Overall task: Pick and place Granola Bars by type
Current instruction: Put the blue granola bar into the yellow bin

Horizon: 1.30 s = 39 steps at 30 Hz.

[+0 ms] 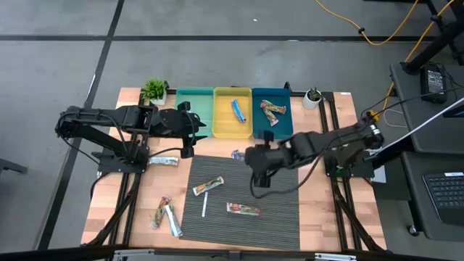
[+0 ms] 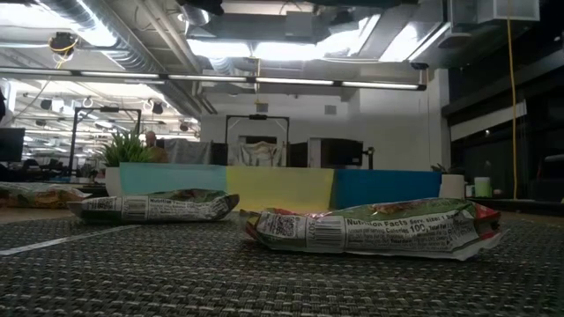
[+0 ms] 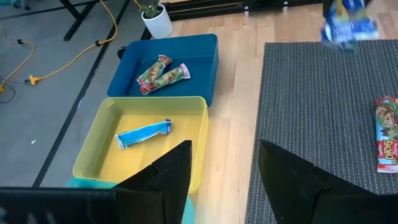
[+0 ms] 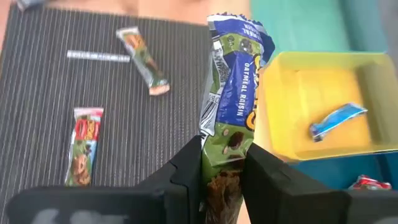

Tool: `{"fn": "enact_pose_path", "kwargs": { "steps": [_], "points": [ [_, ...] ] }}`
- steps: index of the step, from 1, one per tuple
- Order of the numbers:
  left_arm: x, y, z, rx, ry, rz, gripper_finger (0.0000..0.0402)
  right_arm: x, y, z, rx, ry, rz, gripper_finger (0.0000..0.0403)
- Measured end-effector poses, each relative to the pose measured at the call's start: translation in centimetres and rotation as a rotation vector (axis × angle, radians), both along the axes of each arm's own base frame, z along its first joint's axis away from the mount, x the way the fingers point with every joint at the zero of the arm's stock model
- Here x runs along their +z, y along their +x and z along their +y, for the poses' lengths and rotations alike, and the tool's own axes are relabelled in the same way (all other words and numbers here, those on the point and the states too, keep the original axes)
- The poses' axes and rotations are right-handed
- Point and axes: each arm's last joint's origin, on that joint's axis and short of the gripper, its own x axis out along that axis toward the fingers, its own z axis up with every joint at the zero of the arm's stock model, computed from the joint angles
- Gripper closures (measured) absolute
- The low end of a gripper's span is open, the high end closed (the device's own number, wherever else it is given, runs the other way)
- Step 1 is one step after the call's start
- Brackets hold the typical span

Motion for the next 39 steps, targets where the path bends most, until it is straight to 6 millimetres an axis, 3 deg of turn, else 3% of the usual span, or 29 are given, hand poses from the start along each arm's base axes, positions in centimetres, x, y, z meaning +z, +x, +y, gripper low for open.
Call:
{"fn": "enact_pose_path", "kwargs": {
  "steps": [10, 18, 28, 36, 39],
  "points": [
    [0.0, 0.0, 0.0, -0.001, 0.000, 0.000, 0.0226, 1.2, 0.2, -5.7, -0.117, 0.026, -0.026, 0.0307],
    [0.0, 0.0, 0.0, 0.000, 0.000, 0.000, 0.0226, 1.5, 1.1, -12.2, -0.167, 0.118, -0.084, 0.0307],
    [0.0, 0.0, 0.0, 0.000, 0.000, 0.000, 0.0226, 3.0, 0.6, -20.3, -0.264, 0.181, -0.184, 0.0307],
    [0.0, 0.0, 0.0, 0.000, 0.000, 0.001, 0.0226, 4.4, 2.3, -22.5, -0.277, 0.145, -0.208, 0.0307],
    [0.0, 0.0, 0.0, 0.000, 0.000, 0.000, 0.0226, 3.5, 3.7, -23.0, -0.273, 0.144, -0.190, 0.0307]
  ]
}}
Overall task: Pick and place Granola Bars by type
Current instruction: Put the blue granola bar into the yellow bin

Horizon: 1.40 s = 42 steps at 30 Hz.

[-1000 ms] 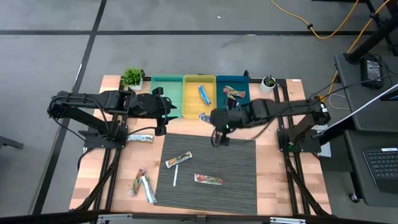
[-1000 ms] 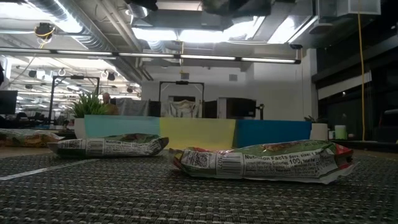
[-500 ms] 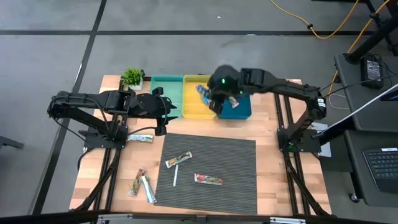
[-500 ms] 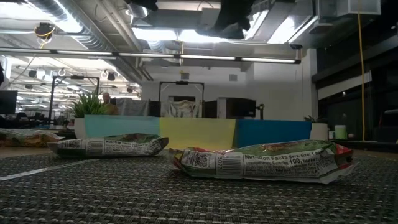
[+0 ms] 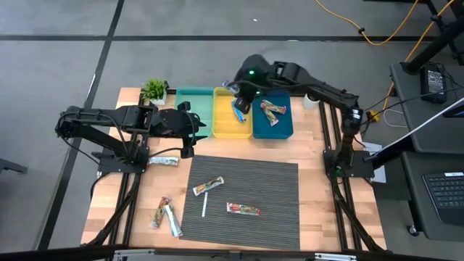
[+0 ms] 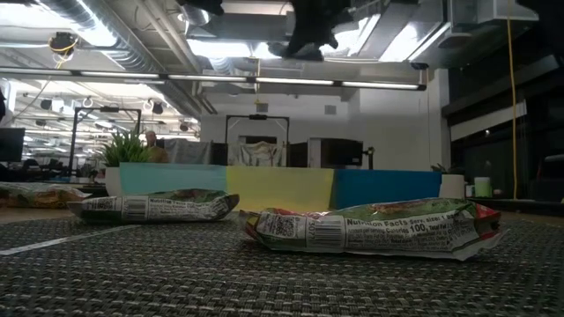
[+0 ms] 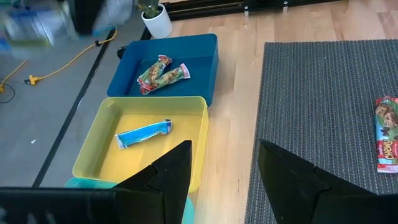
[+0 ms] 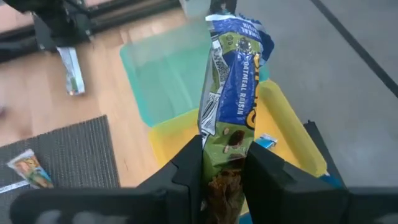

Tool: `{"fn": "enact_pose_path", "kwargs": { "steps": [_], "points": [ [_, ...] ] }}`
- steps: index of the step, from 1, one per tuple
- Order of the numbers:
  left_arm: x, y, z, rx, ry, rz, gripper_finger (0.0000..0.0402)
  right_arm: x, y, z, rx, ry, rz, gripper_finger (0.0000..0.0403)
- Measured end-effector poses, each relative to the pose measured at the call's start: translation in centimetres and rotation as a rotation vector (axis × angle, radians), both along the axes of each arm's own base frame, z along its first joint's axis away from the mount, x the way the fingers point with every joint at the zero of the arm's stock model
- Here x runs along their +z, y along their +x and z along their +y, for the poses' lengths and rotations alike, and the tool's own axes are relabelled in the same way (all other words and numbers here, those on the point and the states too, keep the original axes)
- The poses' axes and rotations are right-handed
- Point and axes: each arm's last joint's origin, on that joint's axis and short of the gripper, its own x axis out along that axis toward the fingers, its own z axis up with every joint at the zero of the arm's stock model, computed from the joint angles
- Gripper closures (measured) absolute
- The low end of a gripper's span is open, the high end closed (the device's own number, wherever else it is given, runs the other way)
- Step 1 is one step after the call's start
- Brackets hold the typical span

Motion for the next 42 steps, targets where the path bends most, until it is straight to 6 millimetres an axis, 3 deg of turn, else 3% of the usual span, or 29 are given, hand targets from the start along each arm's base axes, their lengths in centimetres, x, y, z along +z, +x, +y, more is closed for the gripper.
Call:
{"fn": "enact_pose_path", "kwargs": {
  "steps": [11, 26, 32, 42],
  "points": [
    [0.0, 0.0, 0.0, 0.000, 0.000, 0.000, 0.0226, -7.4, 4.7, -3.7, 0.003, 0.012, 0.132, 0.0307],
    [0.0, 0.0, 0.0, 0.000, 0.000, 0.000, 0.0226, -16.1, 7.3, -6.7, 0.030, 0.054, 0.301, 0.0307],
    [0.0, 0.0, 0.0, 0.000, 0.000, 0.000, 0.0226, -17.8, 8.0, -6.9, 0.061, 0.094, 0.291, 0.0307],
    [0.0, 0.0, 0.0, 0.000, 0.000, 0.000, 0.0226, -17.9, 8.0, -7.3, 0.087, 0.145, 0.257, 0.0307]
  ]
}}
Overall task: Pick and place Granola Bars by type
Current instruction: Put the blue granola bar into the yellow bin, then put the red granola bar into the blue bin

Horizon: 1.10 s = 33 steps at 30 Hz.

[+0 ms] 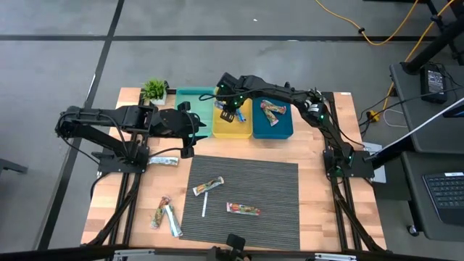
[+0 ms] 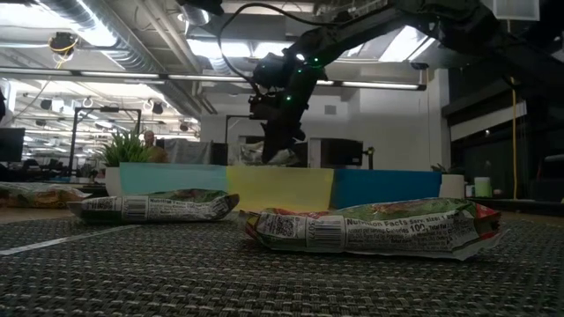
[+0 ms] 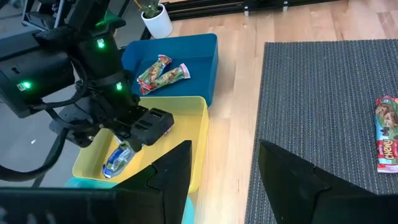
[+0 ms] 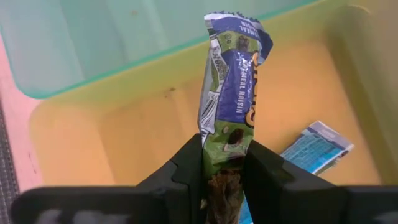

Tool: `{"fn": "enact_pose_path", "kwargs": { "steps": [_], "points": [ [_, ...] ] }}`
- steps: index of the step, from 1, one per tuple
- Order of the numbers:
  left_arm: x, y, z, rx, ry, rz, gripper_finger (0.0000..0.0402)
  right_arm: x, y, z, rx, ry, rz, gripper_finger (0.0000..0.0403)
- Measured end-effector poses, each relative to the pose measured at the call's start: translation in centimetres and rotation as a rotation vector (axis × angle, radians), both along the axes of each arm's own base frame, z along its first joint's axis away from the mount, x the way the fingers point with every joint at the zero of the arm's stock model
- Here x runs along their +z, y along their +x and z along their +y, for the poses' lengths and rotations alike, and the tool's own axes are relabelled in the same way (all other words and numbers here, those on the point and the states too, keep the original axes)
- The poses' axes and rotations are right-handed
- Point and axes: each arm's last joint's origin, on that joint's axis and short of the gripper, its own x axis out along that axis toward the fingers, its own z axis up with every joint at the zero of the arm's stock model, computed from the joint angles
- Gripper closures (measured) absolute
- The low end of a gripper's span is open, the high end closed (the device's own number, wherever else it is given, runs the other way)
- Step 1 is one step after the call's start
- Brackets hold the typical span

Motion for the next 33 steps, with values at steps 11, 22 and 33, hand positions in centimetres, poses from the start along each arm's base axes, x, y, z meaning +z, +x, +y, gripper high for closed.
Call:
{"fn": "enact_pose_path", "kwargs": {
  "steps": [11, 22, 33],
  "points": [
    [0.00, 0.00, 0.00, 0.000, 0.000, 0.000, 0.0226, -0.01, -0.01, 0.03, -0.004, 0.005, 0.001, 0.0307],
    [0.00, 0.00, 0.00, 0.000, 0.000, 0.000, 0.0226, -0.08, -0.08, 0.06, -0.007, 0.009, 0.010, 0.0306],
    [0.00, 0.00, 0.00, 0.000, 0.000, 0.000, 0.0226, -0.07, -0.07, 0.06, -0.036, 0.023, 0.006, 0.0257]
  ]
}}
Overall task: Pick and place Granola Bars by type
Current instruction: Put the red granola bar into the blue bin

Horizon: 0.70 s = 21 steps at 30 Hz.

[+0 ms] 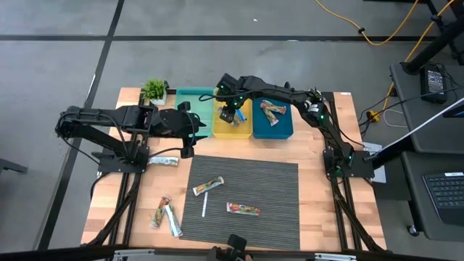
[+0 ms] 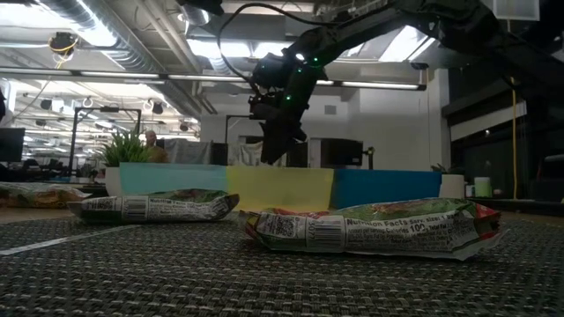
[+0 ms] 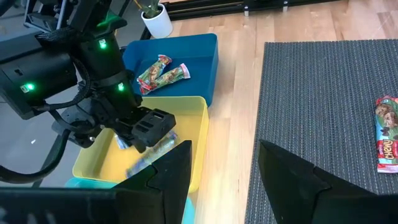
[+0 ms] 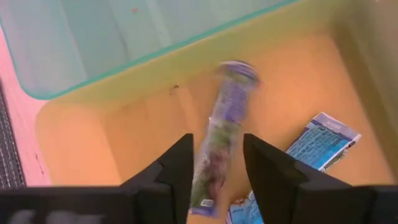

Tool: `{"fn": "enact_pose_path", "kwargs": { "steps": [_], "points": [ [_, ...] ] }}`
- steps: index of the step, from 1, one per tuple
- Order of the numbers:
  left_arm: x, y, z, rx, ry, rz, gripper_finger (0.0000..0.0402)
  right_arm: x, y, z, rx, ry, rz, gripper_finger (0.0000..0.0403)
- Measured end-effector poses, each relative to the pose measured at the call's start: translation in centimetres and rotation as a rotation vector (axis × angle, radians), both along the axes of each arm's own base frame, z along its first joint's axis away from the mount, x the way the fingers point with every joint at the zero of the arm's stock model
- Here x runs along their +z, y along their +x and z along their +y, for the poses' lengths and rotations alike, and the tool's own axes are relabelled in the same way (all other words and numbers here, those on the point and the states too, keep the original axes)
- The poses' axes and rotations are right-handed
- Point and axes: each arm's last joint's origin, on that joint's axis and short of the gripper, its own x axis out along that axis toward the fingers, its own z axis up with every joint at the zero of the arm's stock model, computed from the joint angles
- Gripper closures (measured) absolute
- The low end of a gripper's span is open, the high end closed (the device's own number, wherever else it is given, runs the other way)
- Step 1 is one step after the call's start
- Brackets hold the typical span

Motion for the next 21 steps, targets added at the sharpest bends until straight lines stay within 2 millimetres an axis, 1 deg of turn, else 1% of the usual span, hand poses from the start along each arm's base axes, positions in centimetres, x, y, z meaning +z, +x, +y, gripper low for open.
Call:
{"fn": "enact_pose_path", "kwargs": {
  "steps": [6, 14, 17, 21],
  "points": [
    [0.0, 0.0, 0.0, 0.000, 0.000, 0.000, 0.0226, -0.1, -0.3, 0.1, -0.005, 0.017, 0.033, 0.0215],
    [0.0, 0.0, 0.0, 0.000, 0.000, 0.000, 0.0226, -0.7, -1.6, 0.8, 0.006, 0.082, 0.183, 0.0208],
    [0.0, 0.0, 0.0, 0.000, 0.000, 0.000, 0.0226, -0.8, -2.2, 1.6, 0.020, 0.115, 0.267, 0.0208],
    [0.0, 0.0, 0.0, 0.000, 0.000, 0.000, 0.0226, -0.9, -2.5, 3.6, 0.067, 0.151, 0.368, 0.0208]
  ]
}}
